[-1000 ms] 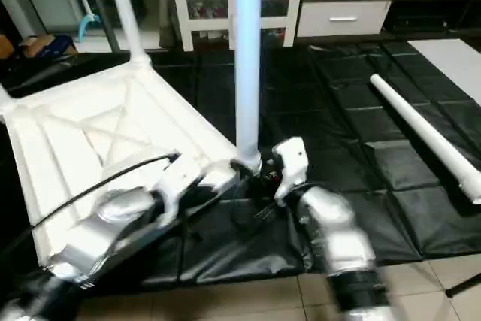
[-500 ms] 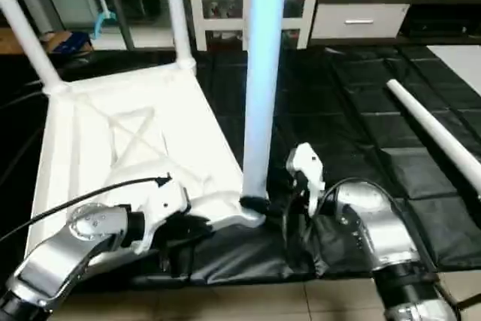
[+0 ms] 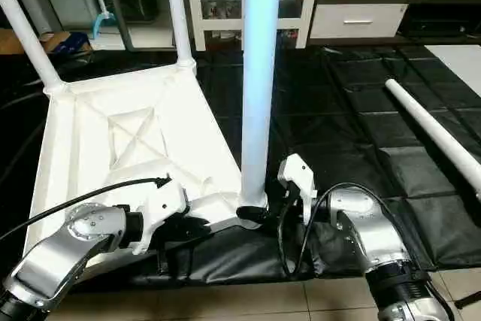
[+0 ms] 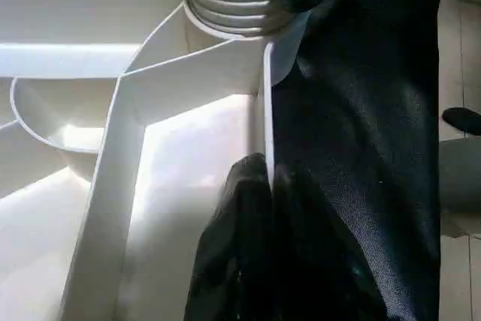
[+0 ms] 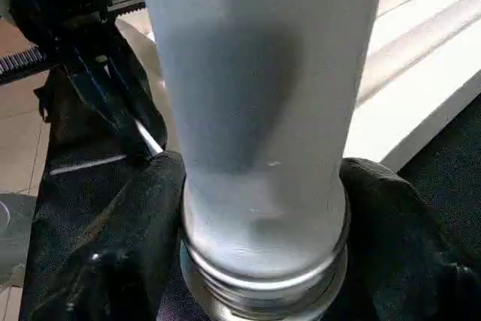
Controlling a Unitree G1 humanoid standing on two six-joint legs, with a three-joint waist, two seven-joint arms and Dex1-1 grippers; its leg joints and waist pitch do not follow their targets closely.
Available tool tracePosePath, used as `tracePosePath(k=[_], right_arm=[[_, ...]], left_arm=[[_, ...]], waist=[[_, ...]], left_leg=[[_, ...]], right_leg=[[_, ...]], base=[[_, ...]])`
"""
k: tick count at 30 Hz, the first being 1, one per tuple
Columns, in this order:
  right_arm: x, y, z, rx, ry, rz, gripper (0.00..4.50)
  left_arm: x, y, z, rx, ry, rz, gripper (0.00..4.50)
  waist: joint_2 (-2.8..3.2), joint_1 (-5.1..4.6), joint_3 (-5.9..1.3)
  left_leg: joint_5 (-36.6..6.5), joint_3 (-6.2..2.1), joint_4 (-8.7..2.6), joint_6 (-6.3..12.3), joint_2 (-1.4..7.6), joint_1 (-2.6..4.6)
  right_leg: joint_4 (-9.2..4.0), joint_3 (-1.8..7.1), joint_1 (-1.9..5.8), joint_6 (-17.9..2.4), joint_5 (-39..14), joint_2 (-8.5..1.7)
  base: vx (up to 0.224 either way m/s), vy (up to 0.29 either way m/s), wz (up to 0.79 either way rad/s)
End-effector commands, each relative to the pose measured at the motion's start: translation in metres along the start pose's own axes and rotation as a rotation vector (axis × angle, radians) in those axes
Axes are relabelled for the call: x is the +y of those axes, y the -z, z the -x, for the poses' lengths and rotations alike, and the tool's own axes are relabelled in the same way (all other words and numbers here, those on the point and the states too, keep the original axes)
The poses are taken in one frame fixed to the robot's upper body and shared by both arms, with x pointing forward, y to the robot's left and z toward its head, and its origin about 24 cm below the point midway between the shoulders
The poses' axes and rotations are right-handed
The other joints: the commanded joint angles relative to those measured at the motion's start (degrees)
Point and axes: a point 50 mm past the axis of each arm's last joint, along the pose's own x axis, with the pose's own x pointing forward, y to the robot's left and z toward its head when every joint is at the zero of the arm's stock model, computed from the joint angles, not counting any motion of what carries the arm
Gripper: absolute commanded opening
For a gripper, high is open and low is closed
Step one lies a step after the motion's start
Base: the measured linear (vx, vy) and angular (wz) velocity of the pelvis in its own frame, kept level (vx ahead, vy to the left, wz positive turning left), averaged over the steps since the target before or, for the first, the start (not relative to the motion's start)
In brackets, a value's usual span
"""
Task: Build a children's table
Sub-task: Rotate leg to tighten
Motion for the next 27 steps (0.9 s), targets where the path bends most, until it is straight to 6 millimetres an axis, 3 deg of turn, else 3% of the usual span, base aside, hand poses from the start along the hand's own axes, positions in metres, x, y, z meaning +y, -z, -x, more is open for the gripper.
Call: tracePosePath(k=[1,5,8,10,13,17,18,19,20,22,24,26,27], right_arm=[[-0.008,-0.01,0.001,-0.017,0.035,0.039,2.91],[-0.012,-0.009,-0.001,-0.043,0.128,0.034,2.75],[-0.015,-0.005,-0.005,-0.032,0.209,0.027,2.71],[-0.02,0.0,-0.011,-0.028,0.335,0.005,2.7],[-0.027,0.004,-0.02,-0.045,0.526,-0.058,2.68],[-0.03,0.006,-0.034,-0.062,0.699,-0.118,2.68],[-0.03,0.005,-0.038,-0.063,0.746,-0.121,2.68],[-0.026,0.004,-0.048,-0.075,0.777,-0.139,2.68],[-0.026,0.004,-0.049,-0.077,0.782,-0.142,2.68],[-0.024,0.003,-0.055,-0.083,0.812,-0.136,2.67],[-0.017,-0.003,-0.072,-0.102,0.8,-0.117,2.67],[-0.012,-0.007,-0.081,-0.123,0.765,-0.105,2.67],[-0.012,-0.009,-0.082,-0.132,0.76,-0.104,2.67]], left_arm=[[-0.013,0.009,-0.006,0.042,0.102,0.025,0.0],[-0.01,0.011,-0.007,0.055,0.075,0.041,0.0],[-0.005,0.013,-0.009,0.067,0.025,0.055,0.0],[0.002,0.012,-0.014,0.069,-0.051,0.073,0.0],[0.014,0.007,-0.022,0.059,-0.168,0.108,0.0],[0.026,0.001,-0.033,0.058,-0.292,0.149,0.0],[0.031,-0.001,-0.036,0.055,-0.336,0.159,0.0],[0.036,-0.006,-0.042,0.042,-0.397,0.18,0.0],[0.037,-0.007,-0.043,0.04,-0.406,0.183,0.0],[0.041,-0.01,-0.045,0.031,-0.446,0.192,0.0],[0.045,-0.016,-0.053,0.02,-0.484,0.2,0.0],[0.046,-0.019,-0.056,0.016,-0.487,0.202,0.0],[0.046,-0.019,-0.056,0.016,-0.486,0.201,0.0]], waist=[[-0.53,-0.23,-2.64],[-0.53,-0.28,-2.65],[-0.54,-0.6,-2.49],[-0.52,-1.04,-2.22],[-0.63,-2.05,-2.02],[-0.72,-2.62,-2.14],[-0.77,-2.77,-2.19],[-0.48,-2.96,-2.11],[-0.56,-2.98,-2.12],[-0.66,-2.75,-2.47],[-0.56,-2.79,-2.41],[-0.57,-2.49,-2.56],[-0.57,-2.44,-2.55]], left_leg=[[-11.89,-0.94,-4.87,3.42,2.97,0.94],[-11.53,-0.88,-4.83,3.57,2.93,0.97],[-12.57,-0.93,-5.03,2.8,2.88,0.85],[-15.91,-0.96,-5.31,1.0,2.78,1.08],[-19.03,-1.25,-5.57,-0.76,2.57,0.88],[-21.21,-1.41,-5.59,-1.94,2.45,1.18],[-21.24,-1.58,-5.63,-1.63,2.47,0.91],[-21.15,-1.39,-5.59,-1.61,2.49,0.91],[-21.17,-1.31,-5.53,-1.62,2.37,1.03],[-19.68,-1.44,-5.52,-1.22,2.46,0.85],[-18.62,-1.26,-5.5,-0.5,2.41,0.56],[-17.64,-1.14,-5.35,-0.34,2.42,0.88],[-16.68,-1.12,-5.34,0.07,2.48,0.65]], right_leg=[[-4.02,1.93,1.79,-14.18,-7.06,-2.53],[-3.97,1.93,1.75,-14.41,-6.07,-2.45],[-4.11,1.93,1.72,-14.06,-8.14,-2.43],[-4.62,2.02,1.43,-13.03,-13.13,-2.49],[-4.99,2.01,1.28,-11.28,-17.88,-2.51],[-5.47,2.09,0.75,-9.58,-20.74,-2.52],[-5.41,2.06,0.93,-9.32,-20.51,-2.57],[-5.56,2.17,0.63,-9.21,-19.77,-2.48],[-5.68,2.17,0.49,-9.18,-19.75,-2.41],[-5.4,2.16,0.88,-9.47,-17.39,-2.49],[-5.3,2.19,0.85,-9.94,-15.27,-2.44],[-5.3,2.26,0.8,-10.22,-13.81,-2.46],[-5.19,2.28,1.0,-10.48,-12.54,-2.53]], base=[[0.0,0.0,0.0],[0.0,0.0,0.0],[0.0,0.0,0.0],[0.0,0.0,0.0],[0.0,0.0,0.0],[0.0,0.0,0.0],[0.0,0.0,0.0],[0.0,0.0,0.0],[0.0,0.0,0.0],[0.0,0.0,0.0],[0.0,0.0,0.0],[0.0,0.0,0.0],[0.0,0.0,0.0]])
